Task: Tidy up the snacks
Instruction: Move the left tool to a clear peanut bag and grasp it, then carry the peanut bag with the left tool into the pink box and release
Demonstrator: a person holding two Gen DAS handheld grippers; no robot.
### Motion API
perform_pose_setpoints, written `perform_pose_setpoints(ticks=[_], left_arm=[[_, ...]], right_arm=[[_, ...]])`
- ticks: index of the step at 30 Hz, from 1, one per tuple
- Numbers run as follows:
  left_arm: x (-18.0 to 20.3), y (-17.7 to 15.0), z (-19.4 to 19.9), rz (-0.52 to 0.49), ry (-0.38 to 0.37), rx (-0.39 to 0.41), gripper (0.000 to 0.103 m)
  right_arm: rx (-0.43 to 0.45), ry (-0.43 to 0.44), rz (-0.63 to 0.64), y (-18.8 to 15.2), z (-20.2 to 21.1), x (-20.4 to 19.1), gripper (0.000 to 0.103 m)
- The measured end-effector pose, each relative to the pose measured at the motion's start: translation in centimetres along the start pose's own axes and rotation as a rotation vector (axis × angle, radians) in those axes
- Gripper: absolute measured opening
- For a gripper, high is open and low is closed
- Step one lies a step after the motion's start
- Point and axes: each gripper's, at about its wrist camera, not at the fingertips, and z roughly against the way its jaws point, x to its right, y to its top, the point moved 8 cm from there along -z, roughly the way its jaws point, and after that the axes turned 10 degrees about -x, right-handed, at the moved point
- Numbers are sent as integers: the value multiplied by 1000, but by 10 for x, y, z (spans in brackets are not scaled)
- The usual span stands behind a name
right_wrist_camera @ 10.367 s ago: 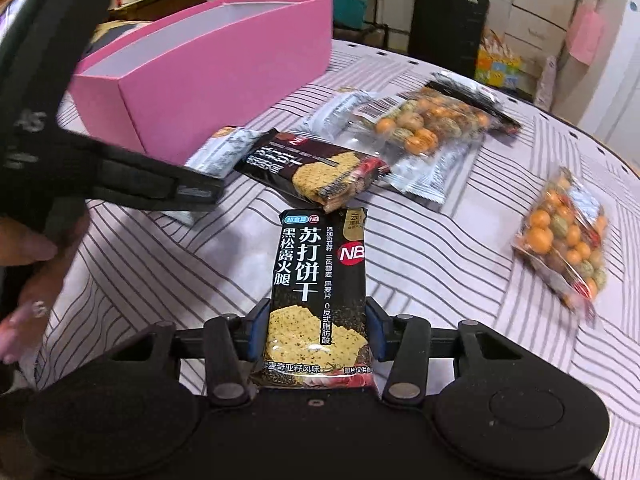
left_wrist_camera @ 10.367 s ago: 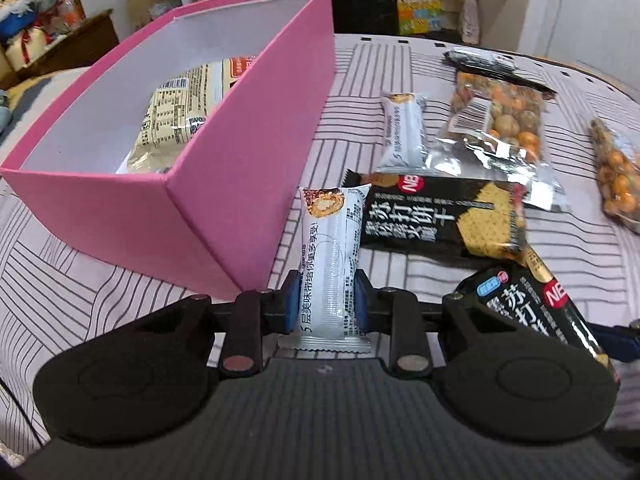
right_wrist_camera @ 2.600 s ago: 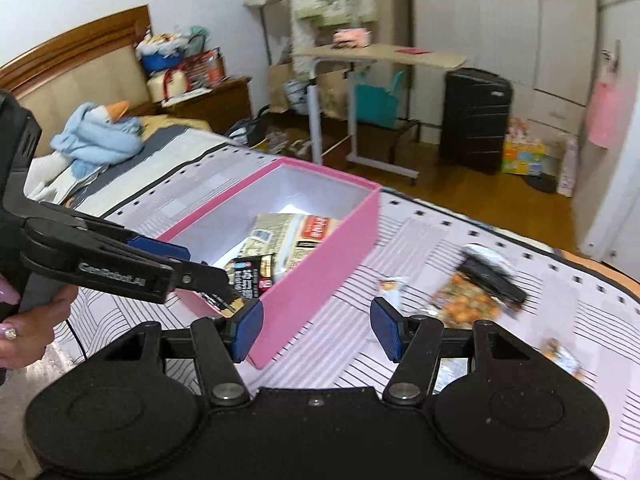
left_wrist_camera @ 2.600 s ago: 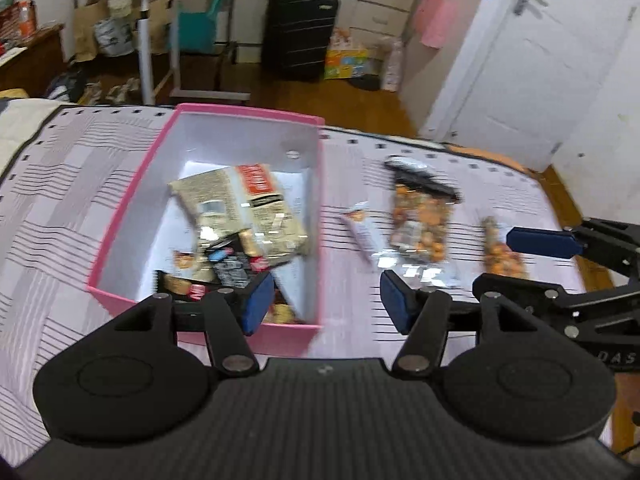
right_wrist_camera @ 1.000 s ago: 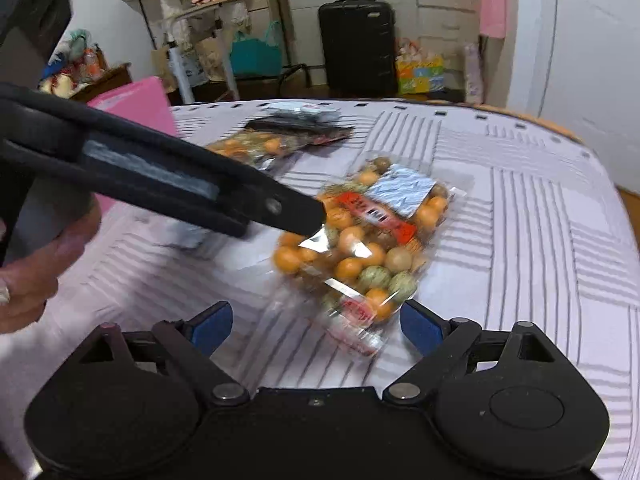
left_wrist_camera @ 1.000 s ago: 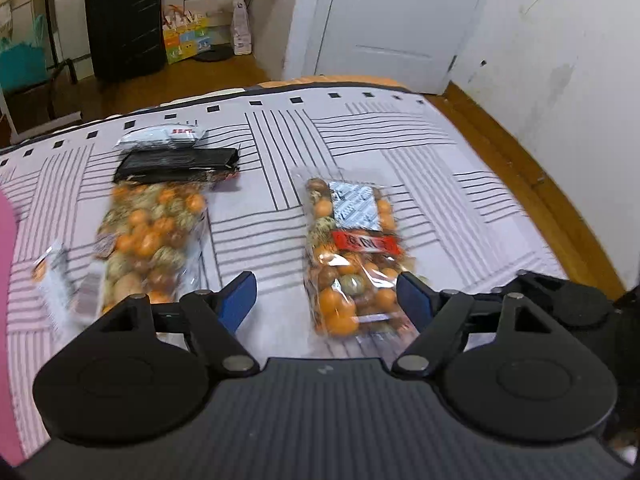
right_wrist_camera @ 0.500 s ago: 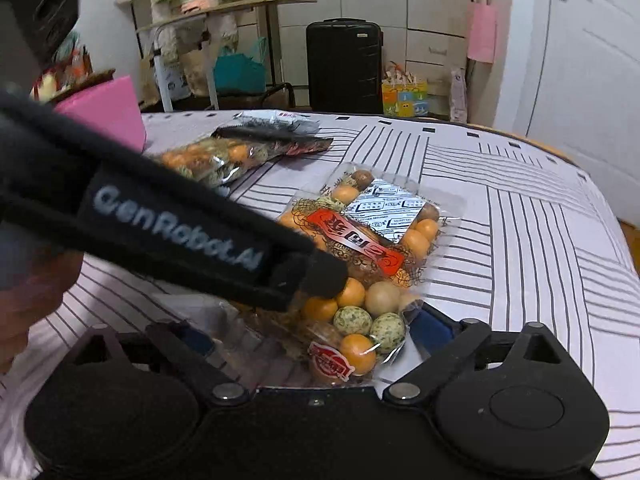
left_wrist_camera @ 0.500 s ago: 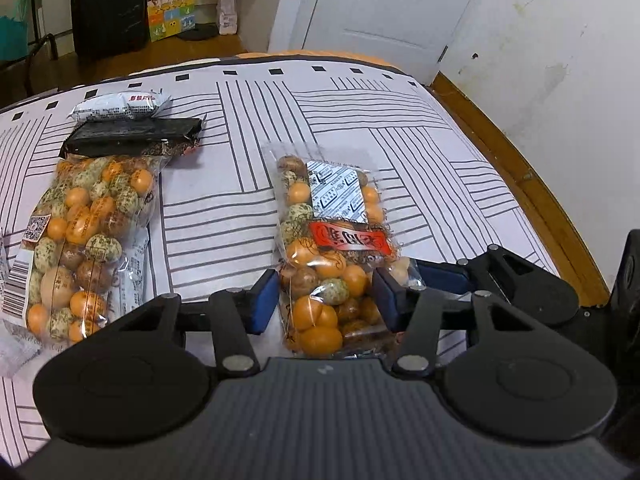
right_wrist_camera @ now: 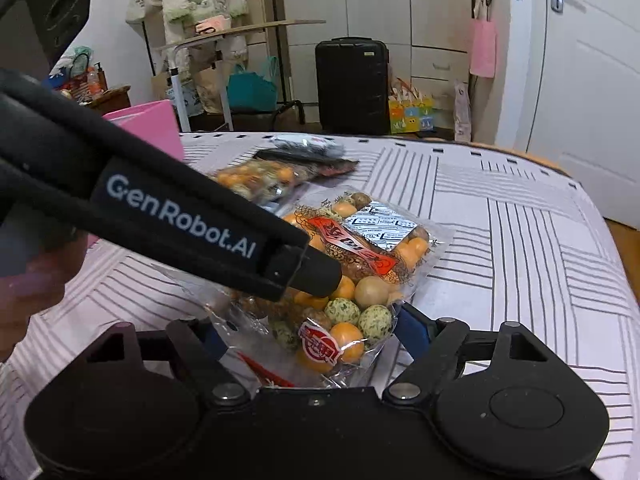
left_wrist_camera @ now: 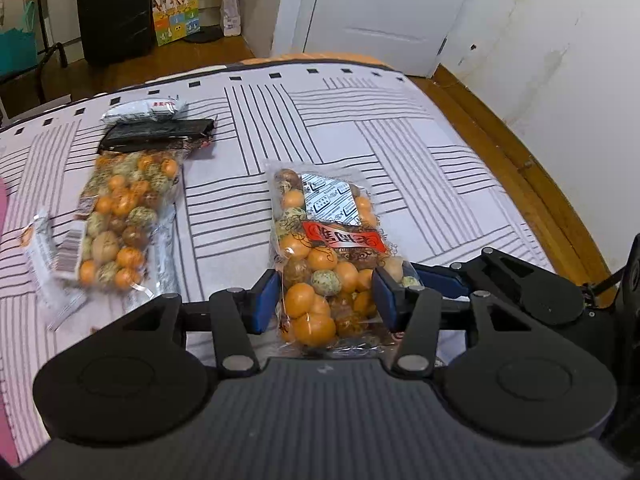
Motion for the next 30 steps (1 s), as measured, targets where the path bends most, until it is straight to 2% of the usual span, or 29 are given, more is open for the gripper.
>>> perform_pose_setpoints(ticks=[7, 16, 24, 30], left_arm=[[0, -17, 45, 20, -23, -8, 49], [-16, -43, 102, 69, -35, 11, 49], [-34, -65, 168, 100, -2, 35, 49], [-55, -73, 209, 140, 26, 89, 49]], right_arm=[[-43, -26, 54, 6, 36, -33, 84], [-78, 28, 59, 20, 68, -73, 83], [-54, 44, 158, 38, 98, -125, 83], [-32, 50, 240, 62, 111, -159, 83]])
